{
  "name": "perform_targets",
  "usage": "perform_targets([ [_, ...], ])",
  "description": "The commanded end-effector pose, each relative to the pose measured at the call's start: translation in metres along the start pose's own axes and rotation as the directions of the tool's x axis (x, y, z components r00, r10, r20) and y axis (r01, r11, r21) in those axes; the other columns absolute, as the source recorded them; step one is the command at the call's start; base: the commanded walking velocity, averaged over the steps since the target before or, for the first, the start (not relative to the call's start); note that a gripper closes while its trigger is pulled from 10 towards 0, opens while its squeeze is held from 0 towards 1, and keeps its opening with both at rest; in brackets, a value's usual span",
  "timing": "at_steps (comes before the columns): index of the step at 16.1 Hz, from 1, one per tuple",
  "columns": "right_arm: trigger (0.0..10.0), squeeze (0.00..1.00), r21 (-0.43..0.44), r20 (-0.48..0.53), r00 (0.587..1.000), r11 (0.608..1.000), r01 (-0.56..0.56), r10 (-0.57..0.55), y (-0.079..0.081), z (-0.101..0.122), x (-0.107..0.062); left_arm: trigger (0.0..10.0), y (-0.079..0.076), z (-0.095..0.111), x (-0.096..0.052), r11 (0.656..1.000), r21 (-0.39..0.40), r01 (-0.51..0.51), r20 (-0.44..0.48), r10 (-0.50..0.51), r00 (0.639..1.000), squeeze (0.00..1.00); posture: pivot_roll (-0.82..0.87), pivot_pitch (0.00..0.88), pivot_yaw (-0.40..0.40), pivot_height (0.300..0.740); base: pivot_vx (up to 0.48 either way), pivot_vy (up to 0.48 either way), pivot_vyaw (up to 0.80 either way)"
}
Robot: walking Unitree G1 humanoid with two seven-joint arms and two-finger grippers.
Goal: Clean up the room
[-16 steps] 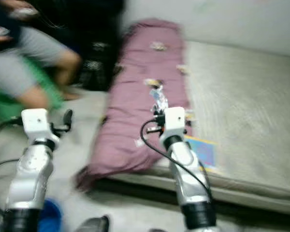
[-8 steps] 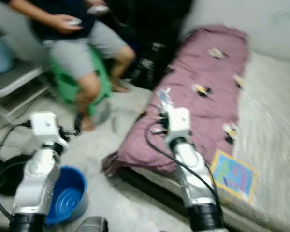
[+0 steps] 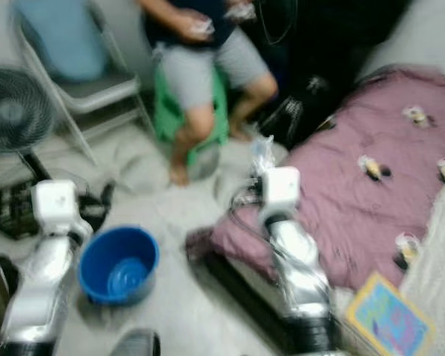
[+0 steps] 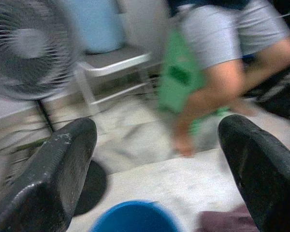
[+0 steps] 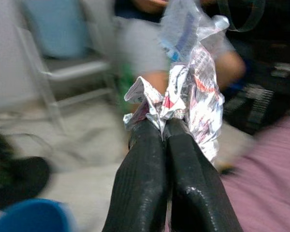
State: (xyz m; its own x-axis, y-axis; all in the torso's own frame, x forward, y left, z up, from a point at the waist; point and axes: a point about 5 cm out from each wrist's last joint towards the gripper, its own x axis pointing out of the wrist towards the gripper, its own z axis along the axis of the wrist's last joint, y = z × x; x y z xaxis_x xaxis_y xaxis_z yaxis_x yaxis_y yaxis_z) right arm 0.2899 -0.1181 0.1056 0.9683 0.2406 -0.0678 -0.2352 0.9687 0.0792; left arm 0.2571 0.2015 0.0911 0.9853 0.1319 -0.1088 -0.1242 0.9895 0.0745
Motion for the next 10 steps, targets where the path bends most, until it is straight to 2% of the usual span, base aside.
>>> perform_targets([
  [1,10.0,0.00,-0.018,0.008,1.000,1.000,0.013,-0.013,-0.0065,0.0023,-0.0008,10.0,-0.0060,0.0070,0.0000,1.000,-0.009,0.017,0.028,-0.017,0.999,0.00,0.04,0.000,-0.072,0.740,0.000,0.000,0.80],
  [8,10.0,0.00,-0.029,0.006,1.000,1.000,0.002,-0.002,-0.0084,0.0036,-0.0011,10.0,-0.0116,0.0080,0.0037,1.000,-0.015,0.026,0.032,-0.026,0.999,0.00,0.01,0.000,-0.077,0.740,0.000,0.000,0.80],
  [10,10.0,0.00,-0.031,0.008,1.000,1.000,0.006,-0.005,-0.0093,0.0039,-0.0018,10.0,-0.0148,0.0083,0.0057,0.999,-0.017,0.042,0.031,-0.042,0.999,0.00,0.01,0.000,-0.072,0.740,0.000,0.000,0.50],
])
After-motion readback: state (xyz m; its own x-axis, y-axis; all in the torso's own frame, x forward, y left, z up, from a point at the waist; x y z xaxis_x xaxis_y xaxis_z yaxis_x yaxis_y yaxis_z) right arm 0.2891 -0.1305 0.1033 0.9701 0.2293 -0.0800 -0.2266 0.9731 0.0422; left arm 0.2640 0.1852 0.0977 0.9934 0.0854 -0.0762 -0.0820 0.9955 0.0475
